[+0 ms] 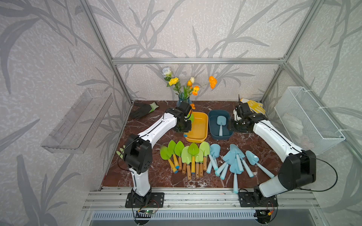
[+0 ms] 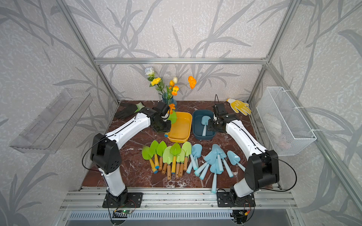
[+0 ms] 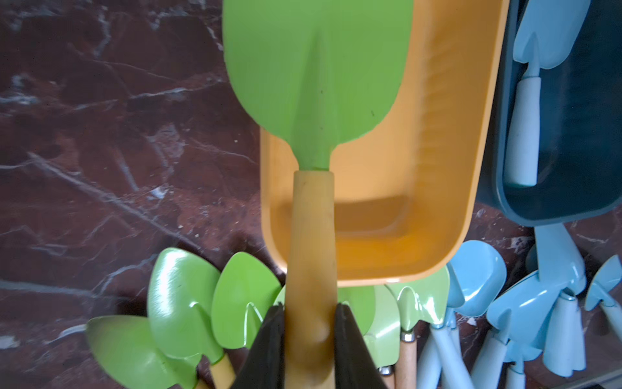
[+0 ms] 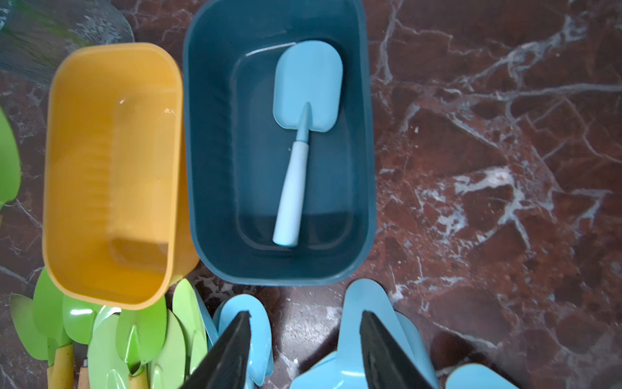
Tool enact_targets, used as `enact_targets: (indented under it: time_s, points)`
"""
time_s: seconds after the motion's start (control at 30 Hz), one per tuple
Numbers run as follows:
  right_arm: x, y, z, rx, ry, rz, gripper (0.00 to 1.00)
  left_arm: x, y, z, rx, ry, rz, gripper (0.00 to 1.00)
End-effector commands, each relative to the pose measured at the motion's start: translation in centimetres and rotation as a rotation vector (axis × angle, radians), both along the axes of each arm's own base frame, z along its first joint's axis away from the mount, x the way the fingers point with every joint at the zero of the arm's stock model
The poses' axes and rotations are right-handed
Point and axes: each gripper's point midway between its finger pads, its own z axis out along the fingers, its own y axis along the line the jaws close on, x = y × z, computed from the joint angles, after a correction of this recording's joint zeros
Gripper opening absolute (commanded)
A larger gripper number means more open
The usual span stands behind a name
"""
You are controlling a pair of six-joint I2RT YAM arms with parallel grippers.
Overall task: Sort the small shovels by color and place them into the storage box
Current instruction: Place the shovel in the storage box.
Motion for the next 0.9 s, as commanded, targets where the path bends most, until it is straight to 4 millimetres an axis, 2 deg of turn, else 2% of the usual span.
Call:
enact_targets:
  time_s: [0.0, 0.07, 0.27, 0.47, 0.63, 0.73, 0.87]
  points:
    - [-1.8, -1.5, -0.2, -0.022, 0.021, -0.032, 0.54, 2.0, -3.8, 0.2, -0.137, 0.001, 0.018, 0.00]
    - [-2.7, -2.0, -0.4, -0.031, 0.028, -0.042, 0.54, 2.8, -4.9, -0.4, -0.132, 0.007, 0.006, 0.00]
    - [-4.4, -3.4, -1.0, -0.042, 0.022, -0.086, 0.54, 3.6, -6.5, -2.5, -0.150, 0.050, -0.004, 0.00]
    - [-5.0, -4.1, -1.4, -0.047, 0.017, -0.117, 0.54, 2.9, -7.8, -4.9, -0.171, 0.124, -0.011, 0.00]
    - [-5.7, -3.9, -2.3, -0.037, 0.057, -0.108, 0.54, 2.6, -8.4, -6.2, -0.194, 0.158, -0.018, 0.00]
    - [-6.1, -3.7, -3.0, -0.025, 0.081, -0.106, 0.54, 2.7, -8.7, -6.4, -0.198, 0.164, -0.021, 0.13]
    - [-6.7, -3.7, -3.6, -0.022, 0.094, -0.109, 0.54, 2.6, -8.7, -6.7, -0.191, 0.179, -0.018, 0.23]
